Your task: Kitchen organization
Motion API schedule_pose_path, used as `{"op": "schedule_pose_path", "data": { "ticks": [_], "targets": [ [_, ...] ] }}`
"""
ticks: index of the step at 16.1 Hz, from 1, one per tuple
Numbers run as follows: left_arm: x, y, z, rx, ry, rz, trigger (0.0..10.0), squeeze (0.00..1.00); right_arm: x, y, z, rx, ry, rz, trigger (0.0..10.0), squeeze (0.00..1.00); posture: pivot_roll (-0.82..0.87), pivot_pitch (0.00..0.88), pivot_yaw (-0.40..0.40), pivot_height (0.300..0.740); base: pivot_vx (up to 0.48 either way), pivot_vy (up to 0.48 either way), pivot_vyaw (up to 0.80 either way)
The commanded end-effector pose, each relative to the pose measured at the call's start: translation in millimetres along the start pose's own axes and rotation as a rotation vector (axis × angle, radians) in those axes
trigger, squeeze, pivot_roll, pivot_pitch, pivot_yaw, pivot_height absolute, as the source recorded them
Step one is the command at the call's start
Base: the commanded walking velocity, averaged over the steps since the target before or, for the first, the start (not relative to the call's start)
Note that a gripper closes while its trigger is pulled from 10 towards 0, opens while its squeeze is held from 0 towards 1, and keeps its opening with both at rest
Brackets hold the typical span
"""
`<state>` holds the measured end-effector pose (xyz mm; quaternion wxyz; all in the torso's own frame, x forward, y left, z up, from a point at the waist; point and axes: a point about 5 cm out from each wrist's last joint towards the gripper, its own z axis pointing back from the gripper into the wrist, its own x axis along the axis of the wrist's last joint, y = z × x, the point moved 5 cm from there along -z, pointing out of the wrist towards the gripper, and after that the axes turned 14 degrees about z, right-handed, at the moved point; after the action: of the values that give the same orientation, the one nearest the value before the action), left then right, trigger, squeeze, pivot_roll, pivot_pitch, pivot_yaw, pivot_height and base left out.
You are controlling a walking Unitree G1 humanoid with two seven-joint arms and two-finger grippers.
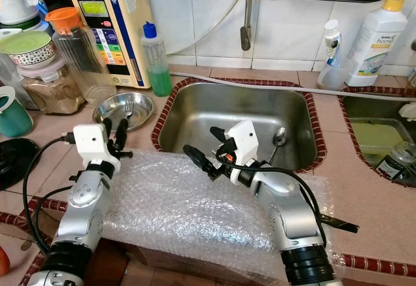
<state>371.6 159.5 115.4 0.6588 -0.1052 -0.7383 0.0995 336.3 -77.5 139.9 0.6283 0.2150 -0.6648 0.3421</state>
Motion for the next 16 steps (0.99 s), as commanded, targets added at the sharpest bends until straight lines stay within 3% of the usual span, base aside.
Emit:
{"op": "schedule_pose_path", "data": {
  "ticks": [1, 9, 16],
  "targets": [
    [-0.2, 4.7, 1.1, 0.007, 0.002, -0.022, 10.0, 1.0, 3.2, 1.6, -1.0, 0.006, -0.002, 0.022, 10.0, 0.22, -0.03, 0.0, 0.086, 0.74, 0.0, 0.0, 0.0],
    [-3.8, 8.7, 2.2, 0.041, 0.014, -0.027, 10.0, 1.0, 3.3, 2.6, -2.2, 0.014, -0.001, 0.027, 10.0, 0.22, -0.02, 0.0, 0.082, 0.74, 0.0, 0.0, 0.0],
    [-18.9, 13.7, -1.9, 0.099, 0.095, 0.018, 10.0, 1.0, 2.4, 2.7, 0.1, 0.02, 0.007, 0.033, 10.0, 0.22, -0.04, 0.0, 0.085, 0.74, 0.0, 0.0, 0.0]
  ]
}}
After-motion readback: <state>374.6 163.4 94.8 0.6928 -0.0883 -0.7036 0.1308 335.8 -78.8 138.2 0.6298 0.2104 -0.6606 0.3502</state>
